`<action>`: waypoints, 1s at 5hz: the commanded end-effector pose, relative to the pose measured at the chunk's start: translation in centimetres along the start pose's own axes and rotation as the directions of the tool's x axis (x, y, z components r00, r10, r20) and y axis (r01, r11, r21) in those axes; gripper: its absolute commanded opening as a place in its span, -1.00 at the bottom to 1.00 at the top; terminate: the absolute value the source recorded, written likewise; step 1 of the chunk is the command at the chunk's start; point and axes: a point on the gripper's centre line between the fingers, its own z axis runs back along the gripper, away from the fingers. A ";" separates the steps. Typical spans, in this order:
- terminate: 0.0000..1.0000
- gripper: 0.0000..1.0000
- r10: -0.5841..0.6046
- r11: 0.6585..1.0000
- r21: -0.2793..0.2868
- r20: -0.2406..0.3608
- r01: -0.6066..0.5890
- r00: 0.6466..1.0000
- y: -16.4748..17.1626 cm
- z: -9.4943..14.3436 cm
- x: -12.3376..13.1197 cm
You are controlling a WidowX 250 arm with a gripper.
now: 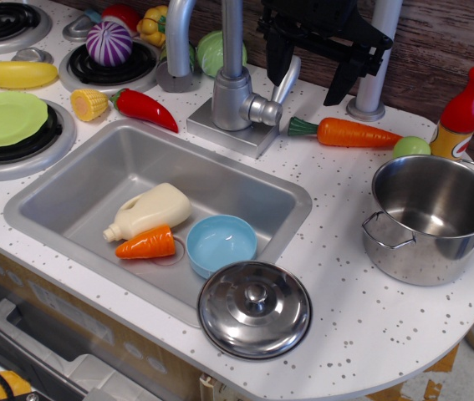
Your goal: Put lid on pot or pan
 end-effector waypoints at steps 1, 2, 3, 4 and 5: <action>-1.00 1.00 0.000 1.000 0.000 0.000 0.000 1.000 0.0 0.0 0.0; -1.00 1.00 0.031 0.999 0.026 -0.028 -0.030 0.999 0.9 1.5 -3.0; -1.00 1.00 0.083 0.995 0.061 -0.030 -0.081 0.996 0.3 2.6 -6.7; -1.00 1.00 0.113 0.993 0.041 -0.032 -0.112 0.993 -0.5 1.9 -9.7; -1.00 1.00 0.109 0.994 0.005 -0.063 -0.109 0.992 -1.1 1.2 -11.5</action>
